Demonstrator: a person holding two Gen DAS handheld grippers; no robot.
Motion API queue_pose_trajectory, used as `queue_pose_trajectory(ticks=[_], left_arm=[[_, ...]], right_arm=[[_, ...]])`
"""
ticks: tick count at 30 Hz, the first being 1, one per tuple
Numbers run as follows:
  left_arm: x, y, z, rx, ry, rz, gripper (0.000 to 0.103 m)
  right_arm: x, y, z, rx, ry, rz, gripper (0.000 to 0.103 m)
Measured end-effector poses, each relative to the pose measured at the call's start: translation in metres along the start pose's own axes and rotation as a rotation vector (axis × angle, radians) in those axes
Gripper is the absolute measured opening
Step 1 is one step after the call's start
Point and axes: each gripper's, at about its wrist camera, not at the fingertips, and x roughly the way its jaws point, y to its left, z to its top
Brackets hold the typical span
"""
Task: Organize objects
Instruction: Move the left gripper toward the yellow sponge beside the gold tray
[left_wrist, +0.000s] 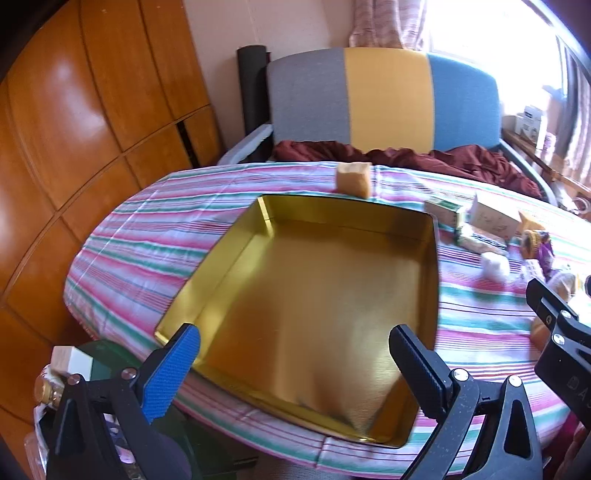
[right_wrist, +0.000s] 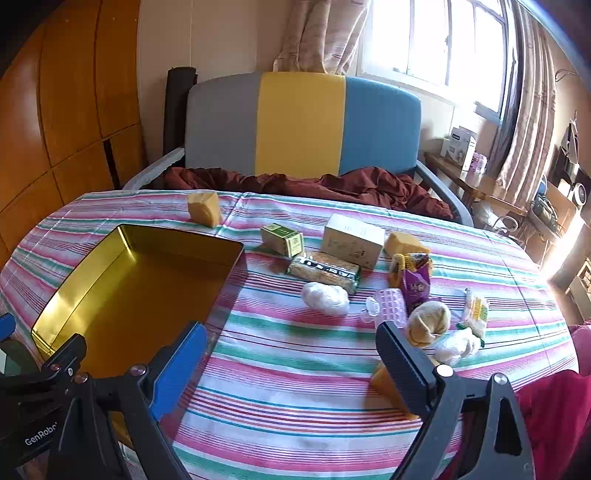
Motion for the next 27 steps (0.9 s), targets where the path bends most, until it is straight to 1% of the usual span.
queue_pose_trajectory(ticks=[6, 11, 13, 16, 18, 22, 25, 27], left_arm=[[-0.001, -0.024, 0.000, 0.036, 0.007, -0.082, 0.103], [-0.012, -0.047, -0.006, 0.074, -0.062, -0.181, 0.103], [-0.016, -0.059, -0.008, 0.103, -0.071, -0.230, 0.103], [-0.018, -0.080, -0.009, 0.154, -0.071, -0.248, 0.103], [-0.018, -0.091, -0.012, 0.185, -0.069, -0.260, 0.103], [-0.015, -0.113, -0.017, 0.220, -0.026, -0.354, 0.103], [-0.008, -0.127, -0.020, 0.197, 0.036, -0.457, 0.103], [-0.005, -0.135, -0.023, 0.176, 0.069, -0.500, 0.103]], right_arm=[[-0.002, -0.030, -0.004, 0.039, 0.001, -0.052, 0.095], [-0.004, -0.050, -0.007, 0.043, -0.008, -0.091, 0.095], [-0.005, -0.058, -0.010, 0.041, -0.011, -0.099, 0.094], [-0.001, -0.071, -0.015, 0.037, 0.009, -0.084, 0.088], [0.003, -0.083, -0.018, 0.038, 0.032, -0.072, 0.082], [0.009, -0.119, -0.024, 0.052, 0.064, -0.053, 0.079], [0.011, -0.148, -0.023, 0.070, 0.075, -0.057, 0.079], [0.014, -0.166, -0.021, 0.084, 0.096, -0.056, 0.079]])
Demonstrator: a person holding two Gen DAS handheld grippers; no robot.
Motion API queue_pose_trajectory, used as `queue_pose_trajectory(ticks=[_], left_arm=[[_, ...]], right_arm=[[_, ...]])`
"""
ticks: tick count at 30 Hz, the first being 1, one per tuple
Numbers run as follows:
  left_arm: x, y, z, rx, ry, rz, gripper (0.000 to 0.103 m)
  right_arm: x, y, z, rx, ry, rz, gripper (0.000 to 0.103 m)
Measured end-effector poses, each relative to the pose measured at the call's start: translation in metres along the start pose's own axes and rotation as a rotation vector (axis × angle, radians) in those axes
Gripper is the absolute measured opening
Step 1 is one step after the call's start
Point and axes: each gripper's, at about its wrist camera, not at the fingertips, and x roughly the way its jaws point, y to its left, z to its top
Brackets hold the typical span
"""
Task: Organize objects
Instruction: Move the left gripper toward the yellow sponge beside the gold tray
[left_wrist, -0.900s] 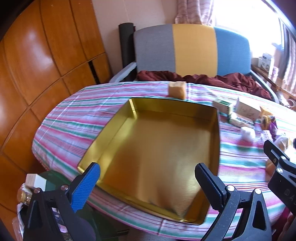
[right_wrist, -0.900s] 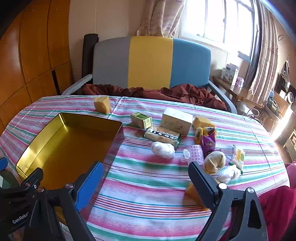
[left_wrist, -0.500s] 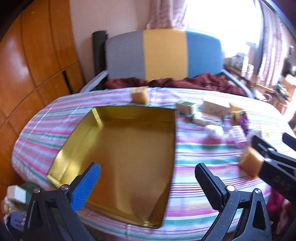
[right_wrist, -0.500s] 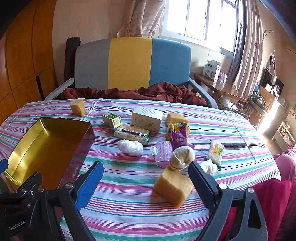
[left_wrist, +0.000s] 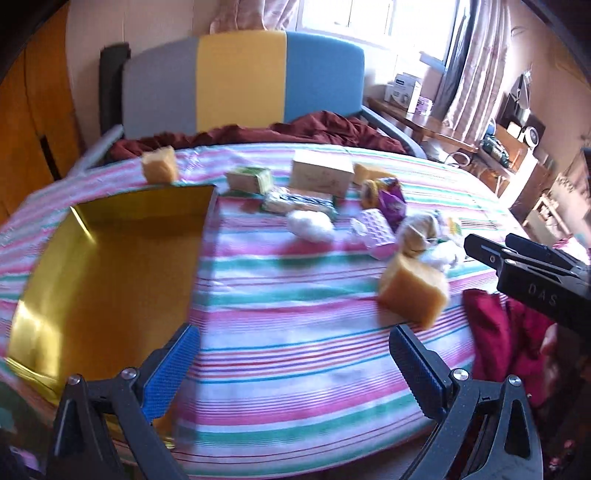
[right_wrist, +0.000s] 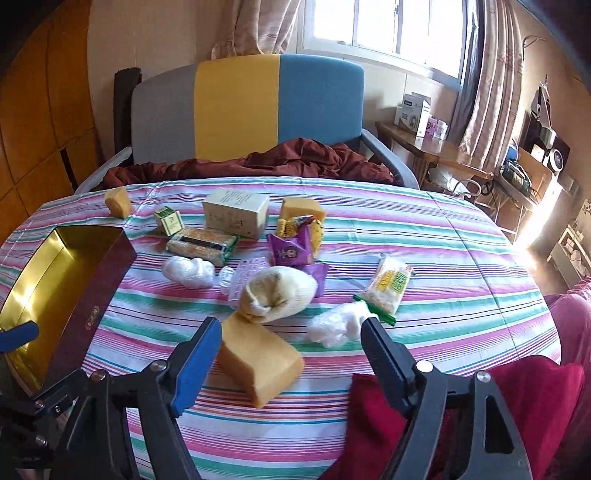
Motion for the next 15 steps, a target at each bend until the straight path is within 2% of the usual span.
queue_pose_trajectory(ticks=[3, 7, 12, 15], left_arm=[[0.010, -0.010, 0.000, -0.027, 0.021, -0.046, 0.103], [0.022, -0.030, 0.004, 0.015, 0.023, -0.061, 0.103], [0.041, -0.059, 0.008, 0.108, 0.014, -0.106, 0.103], [0.057, -0.070, 0.012, 0.125, 0.002, -0.126, 0.103]], right_arm=[[0.008, -0.018, 0.004, -0.021, 0.018, -0.004, 0.079], [0.017, -0.028, 0.005, -0.074, 0.002, -0.014, 0.079], [0.031, -0.043, 0.003, -0.021, -0.008, -0.013, 0.079], [0.037, -0.051, 0.000, 0.009, 0.007, -0.017, 0.079]])
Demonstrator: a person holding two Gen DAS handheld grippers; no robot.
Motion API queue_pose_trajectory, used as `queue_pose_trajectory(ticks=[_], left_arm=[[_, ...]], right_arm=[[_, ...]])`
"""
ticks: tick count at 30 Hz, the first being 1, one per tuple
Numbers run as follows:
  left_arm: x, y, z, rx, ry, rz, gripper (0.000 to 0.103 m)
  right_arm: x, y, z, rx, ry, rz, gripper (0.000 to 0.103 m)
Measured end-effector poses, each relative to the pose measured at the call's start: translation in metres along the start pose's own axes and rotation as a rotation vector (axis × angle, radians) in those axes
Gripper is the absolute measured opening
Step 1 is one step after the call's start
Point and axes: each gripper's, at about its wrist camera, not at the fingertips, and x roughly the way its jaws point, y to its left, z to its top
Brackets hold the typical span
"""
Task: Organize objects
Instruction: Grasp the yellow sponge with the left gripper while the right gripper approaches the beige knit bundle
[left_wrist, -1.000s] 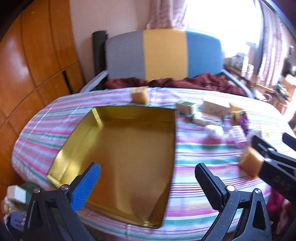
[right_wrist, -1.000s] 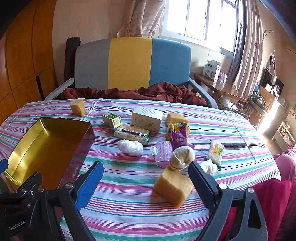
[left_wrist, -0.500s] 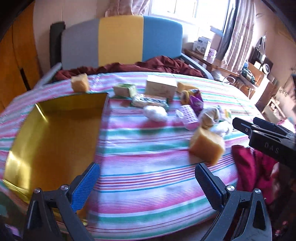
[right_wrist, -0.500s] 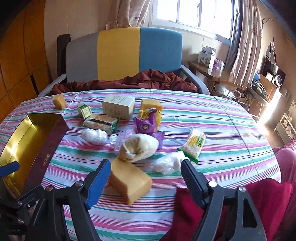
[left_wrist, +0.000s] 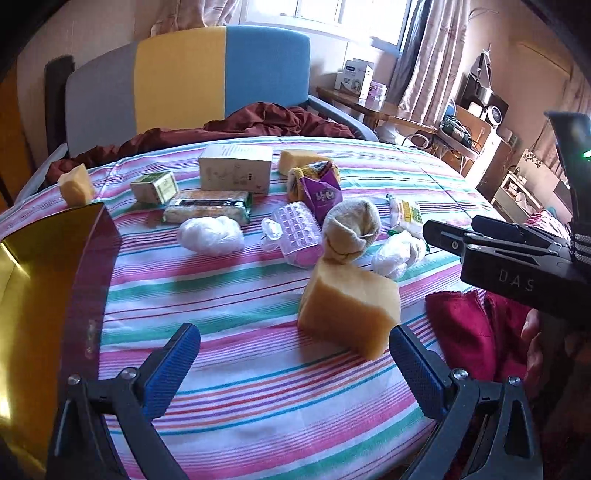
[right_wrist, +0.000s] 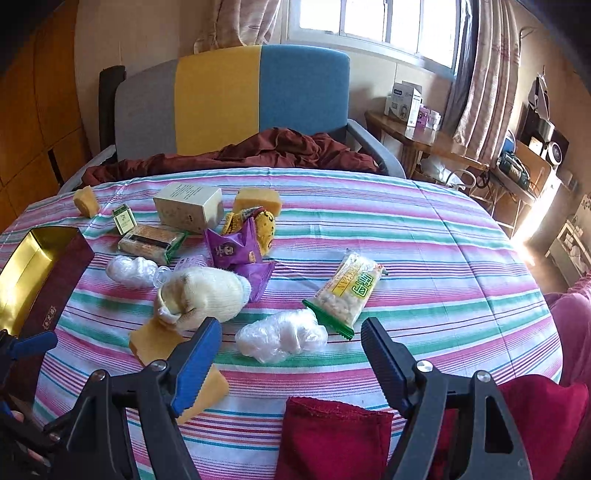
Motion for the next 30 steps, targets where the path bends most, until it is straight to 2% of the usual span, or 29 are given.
queue_pose_trajectory(ticks=[8, 11, 12, 13, 15, 16, 23, 30], left_arm=[[0.038, -0.029, -0.001, 0.154, -0.005, -0.028, 0.103], [0.049, -0.039, 0.000, 0.228, -0.009, 0.004, 0.102], [0.053, -0.041, 0.001, 0.243, -0.011, 0.007, 0.098], [0.056, -0.041, 0.001, 0.251, -0.013, 0.006, 0.095], [0.062, -0.042, 0.000, 0.253, -0.011, -0.030, 0.077], [0.063, -0.042, -0.001, 0.251, -0.012, -0.057, 0.076], [0.055, -0.036, -0.012, 0.262, -0.067, -0.073, 0.071], [0.042, -0.027, -0.025, 0.248, -0.077, -0.052, 0.070]], right_arm=[[-0.001, -0.024, 0.001, 0.129, -0.014, 0.009, 0.079], [0.000, -0.028, 0.001, 0.155, -0.005, 0.031, 0.079], [0.001, -0.027, 0.000, 0.157, 0.002, 0.038, 0.079], [0.002, -0.026, 0.000, 0.155, 0.006, 0.043, 0.079], [0.004, -0.023, -0.001, 0.146, 0.017, 0.048, 0.079], [0.005, -0.021, -0.001, 0.140, 0.022, 0.053, 0.079], [0.013, -0.010, -0.003, 0.096, 0.054, 0.069, 0.079], [0.021, -0.003, -0.007, 0.083, 0.095, 0.091, 0.079]])
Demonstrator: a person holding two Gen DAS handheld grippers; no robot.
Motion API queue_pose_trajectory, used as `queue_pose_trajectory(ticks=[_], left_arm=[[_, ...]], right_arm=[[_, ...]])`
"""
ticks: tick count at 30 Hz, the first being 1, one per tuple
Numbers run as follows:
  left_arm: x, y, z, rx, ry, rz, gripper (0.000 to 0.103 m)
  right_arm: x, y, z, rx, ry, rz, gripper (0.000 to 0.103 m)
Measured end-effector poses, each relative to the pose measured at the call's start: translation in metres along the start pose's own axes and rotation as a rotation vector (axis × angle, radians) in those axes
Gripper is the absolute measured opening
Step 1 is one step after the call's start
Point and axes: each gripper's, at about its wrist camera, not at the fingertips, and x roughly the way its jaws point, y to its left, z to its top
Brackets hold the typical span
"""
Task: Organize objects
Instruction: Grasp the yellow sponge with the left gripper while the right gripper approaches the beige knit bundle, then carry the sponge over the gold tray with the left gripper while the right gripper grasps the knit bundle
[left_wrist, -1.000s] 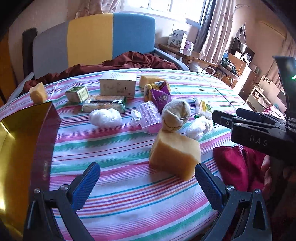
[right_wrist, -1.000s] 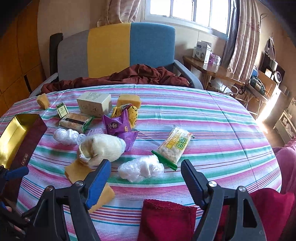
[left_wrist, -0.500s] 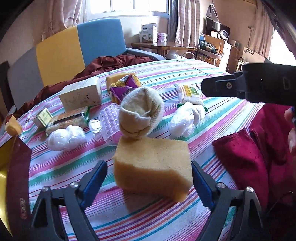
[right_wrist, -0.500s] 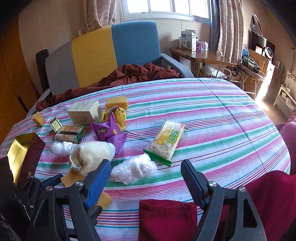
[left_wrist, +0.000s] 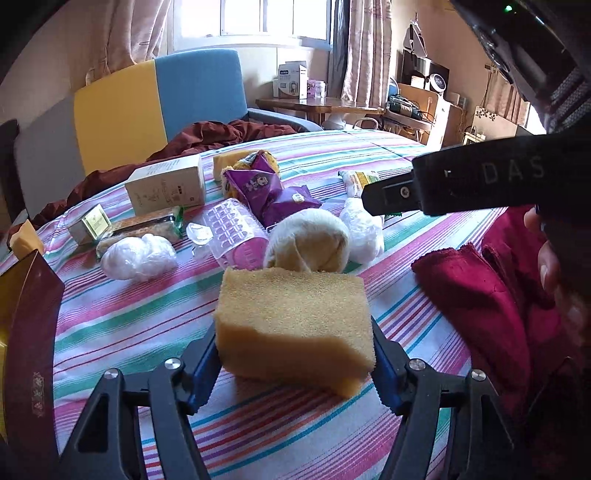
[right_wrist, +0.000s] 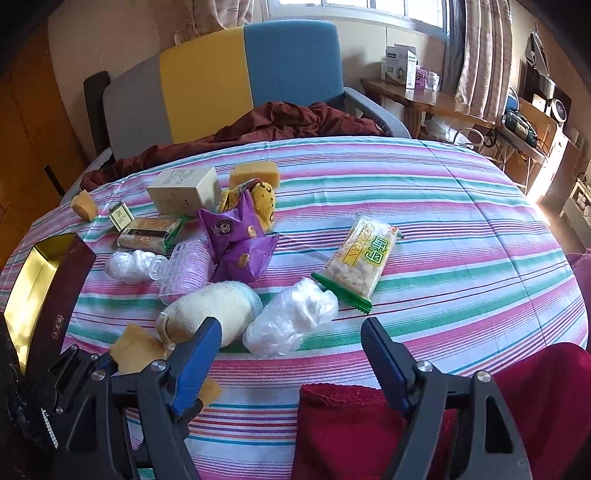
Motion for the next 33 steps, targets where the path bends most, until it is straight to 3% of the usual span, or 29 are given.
queue_pose_trajectory(ticks=[10, 16, 21, 33], left_arm=[[-0.031, 0.017, -0.026, -0.050, 0.009, 0.056, 0.070], [-0.068, 0.033, -0.034, -0.074, -0.040, 0.088, 0.070], [-0.100, 0.045, -0.040, -0.091, -0.089, 0.119, 0.070], [-0.148, 0.118, -0.061, -0.277, -0.101, 0.286, 0.070]], right_arm=[[0.017, 0.032, 0.000, -0.063, 0.059, 0.102, 0.079], [0.044, 0.051, -0.002, -0.029, 0.134, 0.142, 0.075], [0.050, 0.057, -0.006, -0.021, 0.150, 0.211, 0.057], [0.037, 0.047, -0.007, 0.035, 0.161, 0.233, 0.052]])
